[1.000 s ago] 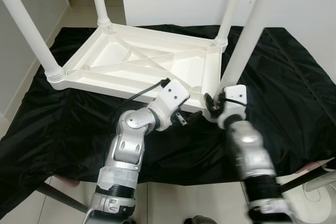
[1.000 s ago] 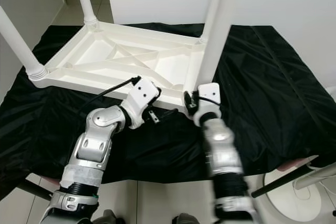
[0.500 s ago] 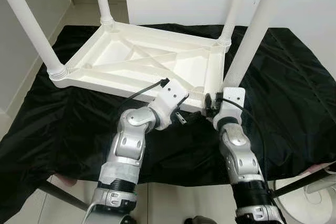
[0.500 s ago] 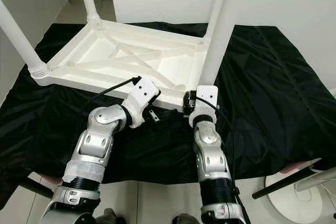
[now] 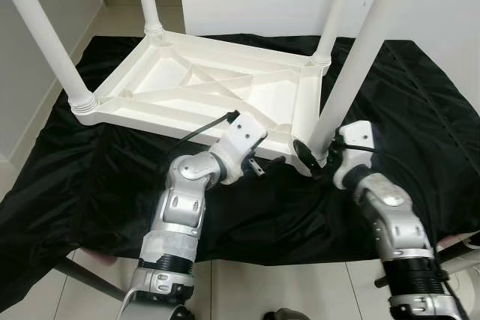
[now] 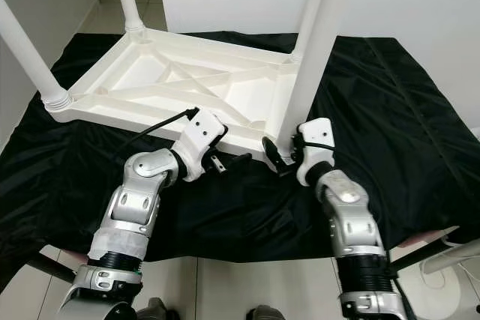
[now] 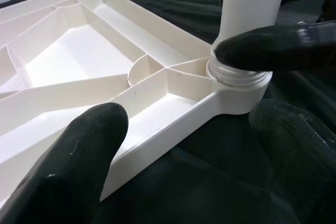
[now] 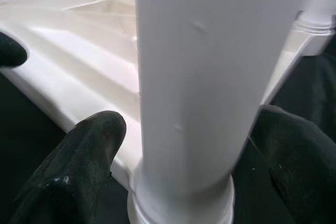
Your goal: Building children table
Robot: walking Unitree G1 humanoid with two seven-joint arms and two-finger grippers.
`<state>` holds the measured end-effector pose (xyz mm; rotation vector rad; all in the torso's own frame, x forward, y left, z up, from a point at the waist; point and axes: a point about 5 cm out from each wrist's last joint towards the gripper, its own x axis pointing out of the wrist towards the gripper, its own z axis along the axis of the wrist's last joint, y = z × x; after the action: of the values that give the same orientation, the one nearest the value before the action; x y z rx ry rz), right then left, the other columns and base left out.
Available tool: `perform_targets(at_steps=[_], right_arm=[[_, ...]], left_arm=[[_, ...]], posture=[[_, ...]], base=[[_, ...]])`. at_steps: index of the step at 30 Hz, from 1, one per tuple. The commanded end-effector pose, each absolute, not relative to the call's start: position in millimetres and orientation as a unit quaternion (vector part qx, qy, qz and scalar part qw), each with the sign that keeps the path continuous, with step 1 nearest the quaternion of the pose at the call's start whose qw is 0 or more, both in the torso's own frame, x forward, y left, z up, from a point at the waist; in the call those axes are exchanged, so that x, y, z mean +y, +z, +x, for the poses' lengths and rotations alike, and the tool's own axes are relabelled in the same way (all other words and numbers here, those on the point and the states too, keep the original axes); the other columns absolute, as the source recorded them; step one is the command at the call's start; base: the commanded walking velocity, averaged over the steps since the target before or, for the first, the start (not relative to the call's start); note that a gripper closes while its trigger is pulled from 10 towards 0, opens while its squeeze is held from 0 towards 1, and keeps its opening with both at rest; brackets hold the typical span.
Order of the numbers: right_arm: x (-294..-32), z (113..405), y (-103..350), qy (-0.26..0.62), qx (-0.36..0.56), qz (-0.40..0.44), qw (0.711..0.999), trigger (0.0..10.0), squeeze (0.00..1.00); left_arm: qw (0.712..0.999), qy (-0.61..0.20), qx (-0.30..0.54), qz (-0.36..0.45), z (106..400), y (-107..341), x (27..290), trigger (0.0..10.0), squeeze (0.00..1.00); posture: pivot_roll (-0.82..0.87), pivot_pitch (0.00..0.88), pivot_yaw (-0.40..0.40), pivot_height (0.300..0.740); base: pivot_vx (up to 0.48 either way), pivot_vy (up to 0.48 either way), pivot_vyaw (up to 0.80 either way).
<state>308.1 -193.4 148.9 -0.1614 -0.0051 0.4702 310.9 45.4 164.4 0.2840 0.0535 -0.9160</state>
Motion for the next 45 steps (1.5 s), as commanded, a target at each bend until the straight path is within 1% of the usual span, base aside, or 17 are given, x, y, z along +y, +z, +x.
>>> perform_targets(at_steps=[1, 2, 10, 11, 12, 13, 22, 23, 24, 25, 28, 31, 35, 37, 38, 41, 45], right_arm=[[-194, 313, 149, 0.258, -0.005, -0.086, 0.962, 10.0, 0.00], [-195, 317, 151, 0.270, -0.009, -0.107, 0.957, 10.0, 0.00], [-194, 329, 153, 0.308, -0.008, -0.134, 0.942, 10.0, 0.00], [-192, 333, 153, 0.319, -0.006, -0.142, 0.937, 5.8, 0.00], [-191, 335, 152, 0.327, -0.004, -0.149, 0.933, 0.0, 0.00], [-190, 337, 152, 0.332, -0.002, -0.152, 0.931, 0.0, 0.00], [-191, 331, 143, 0.343, 0.002, -0.147, 0.928, 0.0, 0.00], [-192, 330, 141, 0.330, 0.002, -0.147, 0.932, 3.1, 0.00], [-192, 330, 141, 0.330, 0.002, -0.147, 0.932, 3.1, 0.00], [-192, 328, 138, 0.322, 0.011, -0.133, 0.937, 10.0, 0.00], [-192, 327, 138, 0.307, 0.008, -0.130, 0.943, 10.0, 0.00], [-187, 326, 140, 0.228, -0.006, -0.105, 0.968, 10.0, 0.00], [-181, 325, 140, 0.180, -0.010, -0.083, 0.980, 10.0, 0.00], [-170, 321, 139, 0.130, -0.008, -0.051, 0.990, 10.0, 0.00], [-170, 321, 139, 0.130, -0.008, -0.051, 0.990, 10.0, 0.00], [-157, 318, 134, 0.033, 0.005, -0.007, 0.999, 10.0, 0.00], [-148, 316, 132, -0.041, 0.014, 0.005, 0.999, 10.0, 0.00]], left_arm=[[0.952, -0.276, -0.019, 0.128, 324, 179, 51, 10.0, 0.00], [0.952, -0.277, -0.022, 0.128, 323, 180, 50, 10.0, 0.00], [0.952, -0.276, -0.026, 0.132, 324, 184, 50, 10.0, 0.00], [0.951, -0.275, -0.029, 0.135, 323, 186, 50, 10.0, 0.00], [0.951, -0.275, -0.031, 0.138, 323, 187, 50, 10.0, 0.00], [0.950, -0.276, -0.032, 0.140, 322, 188, 50, 10.0, 0.00], [0.946, -0.287, -0.030, 0.144, 321, 185, 47, 10.0, 0.00], [0.946, -0.289, -0.030, 0.144, 321, 185, 46, 10.0, 0.00], [0.946, -0.289, -0.030, 0.144, 321, 185, 46, 10.0, 0.00], [0.946, -0.291, -0.031, 0.142, 321, 186, 44, 10.0, 0.00], [0.945, -0.293, -0.033, 0.140, 322, 187, 43, 10.0, 0.00], [0.943, -0.298, -0.038, 0.141, 326, 185, 38, 10.0, 0.00], [0.944, -0.297, -0.037, 0.137, 329, 185, 36, 10.0, 0.00], [0.943, -0.303, -0.043, 0.134, 330, 189, 32, 10.0, 0.00], [0.943, -0.303, -0.043, 0.134, 330, 189, 32, 10.0, 0.00], [0.942, -0.302, -0.045, 0.136, 331, 191, 31, 10.0, 0.00], [0.943, -0.300, -0.047, 0.134, 332, 191, 31, 10.0, 0.00]], posture=[[-0.08, 0.000, 0.003, 0.740], [-0.07, 0.000, 0.005, 0.740], [-0.03, 0.000, 0.001, 0.740], [-0.03, 0.004, 0.000, 0.740], [-0.02, 0.008, 0.001, 0.740], [-0.02, 0.011, 0.002, 0.740], [-0.05, 0.016, 0.014, 0.740], [-0.05, 0.016, 0.014, 0.740], [-0.05, 0.016, 0.014, 0.740], [-0.06, 0.008, 0.013, 0.740], [-0.07, 0.006, 0.011, 0.740], [-0.10, 0.000, 0.010, 0.740], [-0.11, 0.000, 0.012, 0.740], [-0.12, 0.000, 0.017, 0.740], [-0.12, 0.000, 0.017, 0.740], [-0.11, 0.000, 0.015, 0.740], [-0.11, 0.000, 0.015, 0.740]], base=[[0.000, 0.000, 0.00], [0.000, 0.000, 0.00], [0.000, 0.000, 0.00], [0.000, 0.000, 0.00], [0.000, 0.000, 0.00], [0.000, 0.000, 0.00], [0.000, 0.000, 0.00], [0.000, 0.000, 0.00], [0.000, 0.000, 0.00], [0.000, 0.000, 0.00], [0.000, 0.000, 0.00], [0.000, 0.000, 0.00], [0.000, 0.000, 0.00], [0.000, 0.000, 0.00], [0.000, 0.000, 0.00], [0.000, 0.000, 0.00], [0.000, 0.000, 0.00]])
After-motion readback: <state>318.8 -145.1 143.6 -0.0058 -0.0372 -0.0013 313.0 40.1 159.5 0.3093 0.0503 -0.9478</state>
